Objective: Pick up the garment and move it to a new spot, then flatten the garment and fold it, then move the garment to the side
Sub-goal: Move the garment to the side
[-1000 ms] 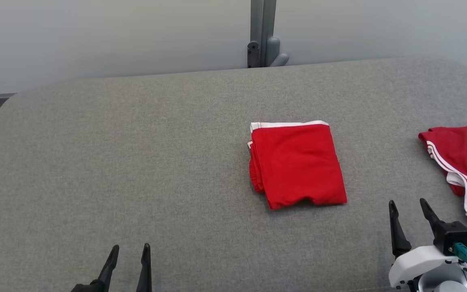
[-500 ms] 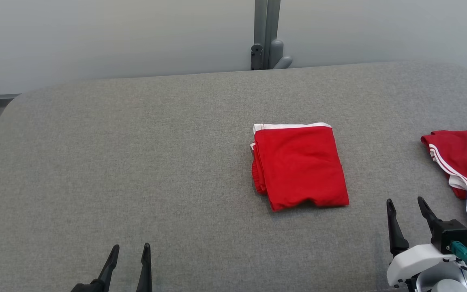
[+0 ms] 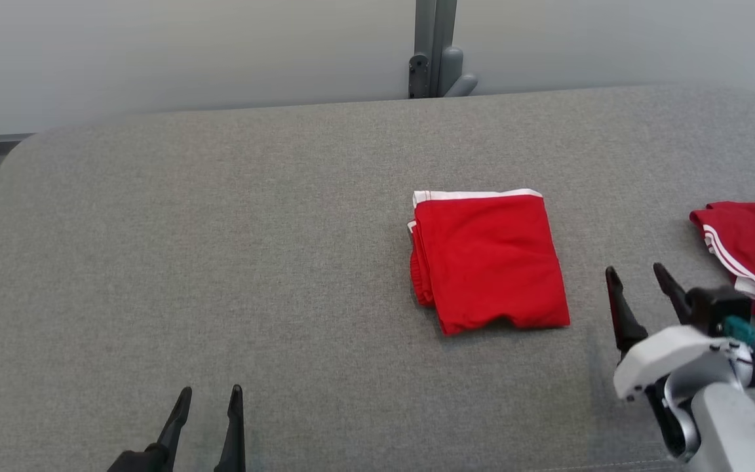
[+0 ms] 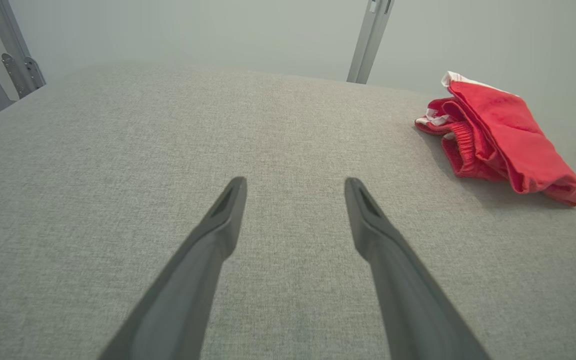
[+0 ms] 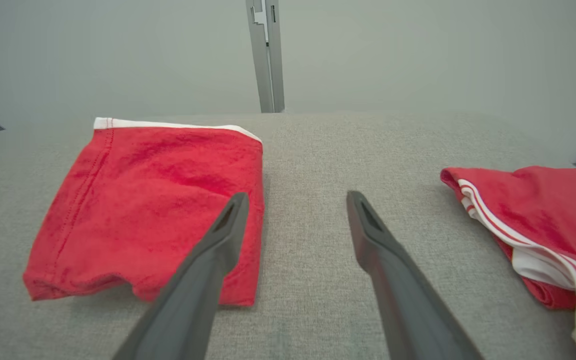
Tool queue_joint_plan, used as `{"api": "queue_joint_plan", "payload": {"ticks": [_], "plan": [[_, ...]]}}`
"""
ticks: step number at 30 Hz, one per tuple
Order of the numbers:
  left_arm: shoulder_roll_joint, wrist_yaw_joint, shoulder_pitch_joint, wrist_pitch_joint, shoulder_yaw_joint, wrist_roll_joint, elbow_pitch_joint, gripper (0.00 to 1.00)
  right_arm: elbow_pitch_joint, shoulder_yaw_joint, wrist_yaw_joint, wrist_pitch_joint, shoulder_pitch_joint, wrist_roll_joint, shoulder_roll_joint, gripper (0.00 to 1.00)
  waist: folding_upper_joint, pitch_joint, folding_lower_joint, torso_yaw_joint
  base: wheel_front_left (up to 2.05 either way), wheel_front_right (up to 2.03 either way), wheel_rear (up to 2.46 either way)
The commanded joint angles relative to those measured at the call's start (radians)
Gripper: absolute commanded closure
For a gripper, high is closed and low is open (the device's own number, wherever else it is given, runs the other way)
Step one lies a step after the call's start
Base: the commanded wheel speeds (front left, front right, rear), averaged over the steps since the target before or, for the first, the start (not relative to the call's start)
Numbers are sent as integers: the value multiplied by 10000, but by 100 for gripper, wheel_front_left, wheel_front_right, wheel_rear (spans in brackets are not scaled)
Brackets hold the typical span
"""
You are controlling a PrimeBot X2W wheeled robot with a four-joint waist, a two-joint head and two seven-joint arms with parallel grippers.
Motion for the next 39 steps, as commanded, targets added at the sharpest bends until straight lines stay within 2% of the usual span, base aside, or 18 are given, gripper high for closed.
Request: {"api": "queue_joint_plan", "payload": {"ticks": [1, 8, 11, 18, 24, 25, 28, 31, 39], "plan": [[6, -43, -233, 4, 37, 111, -41, 0, 18, 105, -19, 305, -377, 301, -246, 0, 83, 165, 0, -4, 0, 0, 0], [6, -56, -674, 4, -28, 252, -94, 0, 448, 1784, -21, 2936, -2096, 1607, -1581, 0, 83, 951, 0, 207, 0, 0, 0], [6, -65, -920, 4, -119, 246, -73, 0, 929, 2397, -19, 3664, -2653, 2171, -1858, 0, 83, 1257, 0, 446, 0, 0, 0], [8, -72, -1405, 4, -403, 109, 16, 0, 2355, 2854, -18, 3897, -3672, 3660, -1738, 0, 83, 1746, 0, 1014, 0, 0, 0], [8, -76, -1552, 4, -500, 7, 22, 0, 3562, 3106, -16, 3627, -4182, 4406, -1716, 2, 83, 1879, 0, 1265, 0, 0, 0], [8, -74, -1532, 4, -464, 3, -1, 0, 3726, 3193, -16, 3457, -4269, 4767, -1653, 100, 83, 1890, 0, 1226, 0, 0, 0], [6, -65, -1442, 4, -383, -62, -112, 0, 3701, 3432, -14, 3218, -4402, 5307, -1637, 100, 83, 1871, 0, 930, 0, 0, 0], [6, -57, -1378, 4, -301, -63, -279, 0, 3516, 3769, -14, 2956, -4557, 5717, -1667, 100, 83, 1826, 0, 319, 0, 0, 0], [8, 0, -1393, 5, 64, 156, -677, 0, 3439, 4651, -16, 2441, -4798, 6432, -1489, 100, 83, 1940, 0, -2423, 0, 0, 0]]}}
